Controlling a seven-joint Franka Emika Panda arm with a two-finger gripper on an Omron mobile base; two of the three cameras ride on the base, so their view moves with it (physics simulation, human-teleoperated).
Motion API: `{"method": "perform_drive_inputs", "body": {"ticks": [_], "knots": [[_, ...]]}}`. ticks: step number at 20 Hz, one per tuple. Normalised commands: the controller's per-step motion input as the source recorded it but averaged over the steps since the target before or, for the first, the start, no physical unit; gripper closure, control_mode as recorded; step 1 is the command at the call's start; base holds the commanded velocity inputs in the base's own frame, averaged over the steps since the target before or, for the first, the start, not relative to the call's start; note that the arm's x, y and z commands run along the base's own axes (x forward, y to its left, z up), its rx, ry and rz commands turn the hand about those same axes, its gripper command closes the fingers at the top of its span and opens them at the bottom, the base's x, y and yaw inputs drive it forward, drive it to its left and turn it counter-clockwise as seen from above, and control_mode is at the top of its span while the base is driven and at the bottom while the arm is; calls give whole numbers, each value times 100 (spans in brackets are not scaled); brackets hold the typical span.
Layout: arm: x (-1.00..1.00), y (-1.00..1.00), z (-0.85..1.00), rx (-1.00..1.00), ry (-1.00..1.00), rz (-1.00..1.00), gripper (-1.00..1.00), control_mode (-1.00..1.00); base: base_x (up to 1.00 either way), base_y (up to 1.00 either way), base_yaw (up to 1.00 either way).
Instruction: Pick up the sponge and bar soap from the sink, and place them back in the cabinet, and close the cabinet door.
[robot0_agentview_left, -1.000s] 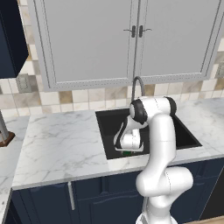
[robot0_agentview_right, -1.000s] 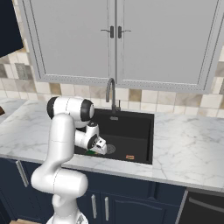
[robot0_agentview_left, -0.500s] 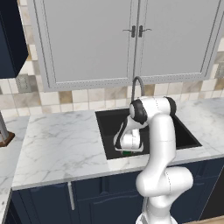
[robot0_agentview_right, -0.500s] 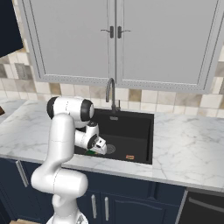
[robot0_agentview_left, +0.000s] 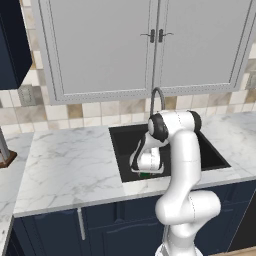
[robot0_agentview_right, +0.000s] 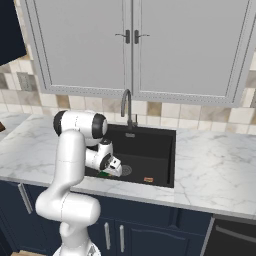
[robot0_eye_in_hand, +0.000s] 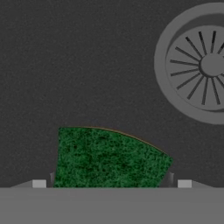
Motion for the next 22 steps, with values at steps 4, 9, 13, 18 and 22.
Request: {"method": "perform_drive_inputs", "body": {"ticks": [4,9,13,18,22], "knots": [[0,0,0,0,0,0,-100,-100,0,0,0],[0,0,0,0,0,0,-100,-100,0,0,0],[0,0,0,0,0,0,100,-100,0,0,0],[0,0,0,0,0,0,100,-100,0,0,0],[0,0,0,0,0,0,100,-100,0,0,0]]}}
